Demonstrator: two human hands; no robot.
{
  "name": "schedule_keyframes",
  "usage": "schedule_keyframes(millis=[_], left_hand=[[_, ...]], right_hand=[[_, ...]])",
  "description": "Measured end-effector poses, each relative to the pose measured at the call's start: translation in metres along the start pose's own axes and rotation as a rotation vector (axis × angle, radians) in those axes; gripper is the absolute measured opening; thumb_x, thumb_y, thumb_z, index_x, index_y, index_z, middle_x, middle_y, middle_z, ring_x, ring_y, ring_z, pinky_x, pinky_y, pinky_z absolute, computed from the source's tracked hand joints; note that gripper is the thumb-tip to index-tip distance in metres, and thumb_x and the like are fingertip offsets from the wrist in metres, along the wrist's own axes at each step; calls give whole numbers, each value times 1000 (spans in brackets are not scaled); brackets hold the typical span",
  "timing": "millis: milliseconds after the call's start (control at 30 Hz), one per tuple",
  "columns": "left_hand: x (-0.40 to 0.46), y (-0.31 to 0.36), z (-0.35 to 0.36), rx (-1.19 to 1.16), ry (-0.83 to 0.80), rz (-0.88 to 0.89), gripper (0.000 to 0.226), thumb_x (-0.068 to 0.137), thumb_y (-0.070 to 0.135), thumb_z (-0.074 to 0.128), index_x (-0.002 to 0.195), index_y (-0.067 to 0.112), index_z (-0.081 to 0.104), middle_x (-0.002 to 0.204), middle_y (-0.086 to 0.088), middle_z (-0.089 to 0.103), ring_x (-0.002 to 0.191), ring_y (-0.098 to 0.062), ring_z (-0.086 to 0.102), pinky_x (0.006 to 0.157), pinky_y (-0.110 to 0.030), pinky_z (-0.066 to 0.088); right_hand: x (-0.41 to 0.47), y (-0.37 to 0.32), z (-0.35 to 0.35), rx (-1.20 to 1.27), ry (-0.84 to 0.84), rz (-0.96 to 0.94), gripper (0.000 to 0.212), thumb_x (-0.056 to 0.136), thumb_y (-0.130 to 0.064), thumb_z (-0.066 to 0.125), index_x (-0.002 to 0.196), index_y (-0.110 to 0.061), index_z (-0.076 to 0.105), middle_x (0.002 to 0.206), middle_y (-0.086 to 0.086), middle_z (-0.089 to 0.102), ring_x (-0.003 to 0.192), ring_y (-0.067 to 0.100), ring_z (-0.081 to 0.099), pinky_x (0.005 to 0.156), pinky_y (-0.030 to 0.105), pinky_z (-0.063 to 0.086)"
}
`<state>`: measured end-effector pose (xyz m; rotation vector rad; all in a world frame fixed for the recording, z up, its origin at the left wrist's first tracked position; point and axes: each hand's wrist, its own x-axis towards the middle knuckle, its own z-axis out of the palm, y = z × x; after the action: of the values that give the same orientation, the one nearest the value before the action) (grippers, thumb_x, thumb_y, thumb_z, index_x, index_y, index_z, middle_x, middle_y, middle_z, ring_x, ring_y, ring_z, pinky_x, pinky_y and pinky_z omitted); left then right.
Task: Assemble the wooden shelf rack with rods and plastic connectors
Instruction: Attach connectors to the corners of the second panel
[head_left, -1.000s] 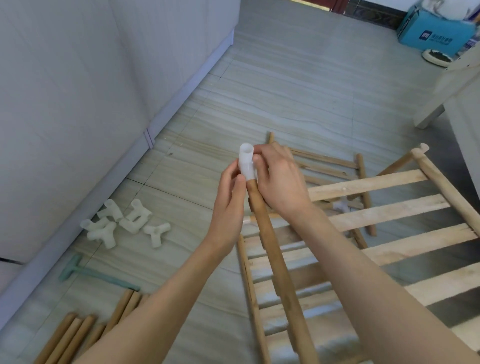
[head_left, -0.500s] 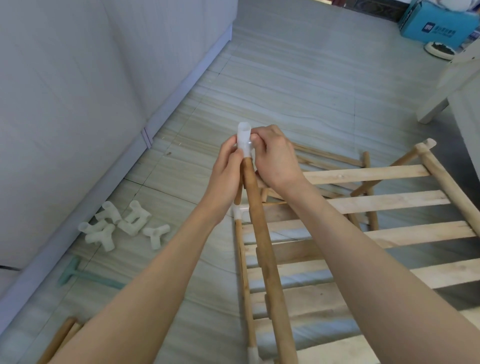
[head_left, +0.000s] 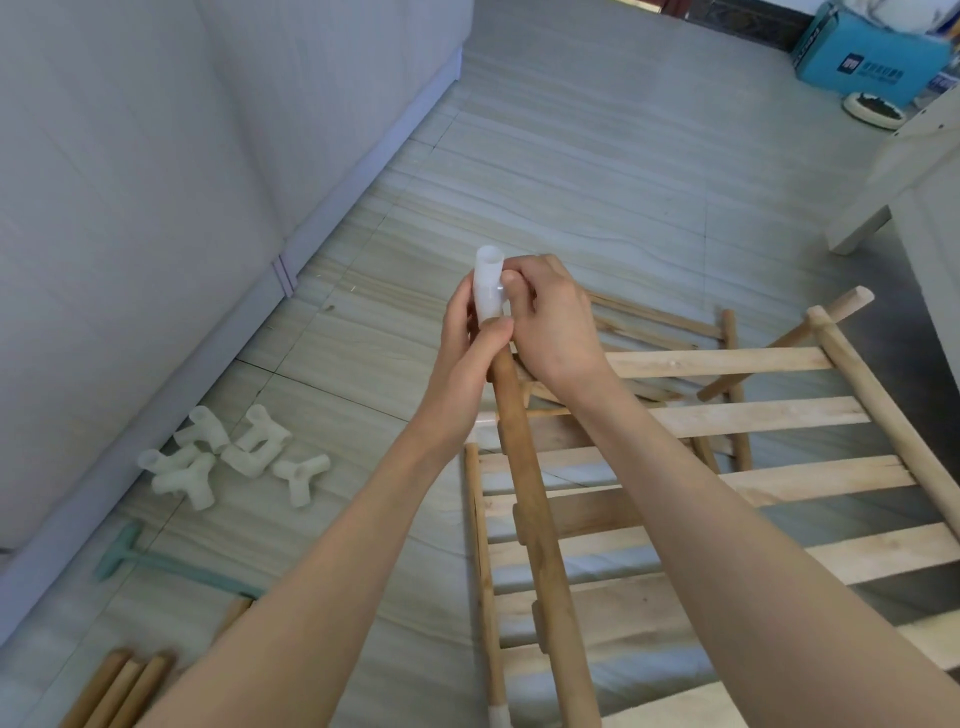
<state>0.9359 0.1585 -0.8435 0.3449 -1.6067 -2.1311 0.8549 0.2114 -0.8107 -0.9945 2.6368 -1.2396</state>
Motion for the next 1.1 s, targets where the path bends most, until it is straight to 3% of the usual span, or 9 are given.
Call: schedule_keyframes(millis=[133,267,367,433,500,700,867,1033,1100], left_hand=[[-1,-1,-10,123,-31,16,45,90,25,43,136,29,41,119,16,56,108,4,54,77,-9,45],[-3,3,-7,167,-26,75,39,94,14,39,126,36,45,108,25,57,101,14,51,78,-2,39],[1,3,-5,220,19,105,36,92,8,40,115,33,51,74,21,50,72,6,49,66,-5,39],[3,2,-5,253,26,104,33,92,2,41,117,21,53,66,20,47,65,4,46,62,-6,37],[3,3,-4,258,28,109,31,91,3,43,115,18,54,74,17,52,70,4,49,64,-7,38],[1,3,2,251,62,112,34,83,11,48,104,37,52,94,14,59,88,8,55,72,-7,43],[-6,-9,10,231,79,110,36,78,18,50,107,38,43,106,14,53,97,11,51,77,-8,43],[-5,-9,2,287,69,75,38,78,24,48,114,32,37,114,7,49,101,3,49,85,-15,43],[-4,-13,-11,356,81,37,44,79,27,49,120,30,35,113,2,51,100,-2,50,85,-13,43]], right_hand=[[2,0,-9,420,-144,204,24,97,-10,46,110,-8,66,102,0,61,93,11,59,78,17,53],[5,0,-11,288,-145,149,25,97,-11,46,112,-10,66,106,-1,60,102,17,58,91,34,49],[8,2,-12,145,-134,45,23,96,-12,48,111,-11,65,103,-3,59,92,10,54,81,10,40],[5,4,-12,79,-129,-6,23,95,-14,49,112,-11,64,100,-5,55,83,3,48,71,0,33],[3,6,-12,66,-112,-23,23,95,-13,49,113,-10,63,100,-6,51,82,2,46,69,2,32],[-4,7,-7,45,-7,-11,23,96,-12,43,105,-8,63,97,-3,54,92,12,49,75,16,32],[-13,11,-14,23,-3,-14,24,96,-10,42,101,-9,66,94,-7,54,100,18,51,75,15,28],[-30,5,-30,13,-79,-31,34,96,-3,41,124,-9,59,129,4,57,124,17,47,102,18,31],[-43,7,-31,-50,-27,19,32,96,-4,43,123,-7,60,128,7,57,123,19,48,103,23,34]])
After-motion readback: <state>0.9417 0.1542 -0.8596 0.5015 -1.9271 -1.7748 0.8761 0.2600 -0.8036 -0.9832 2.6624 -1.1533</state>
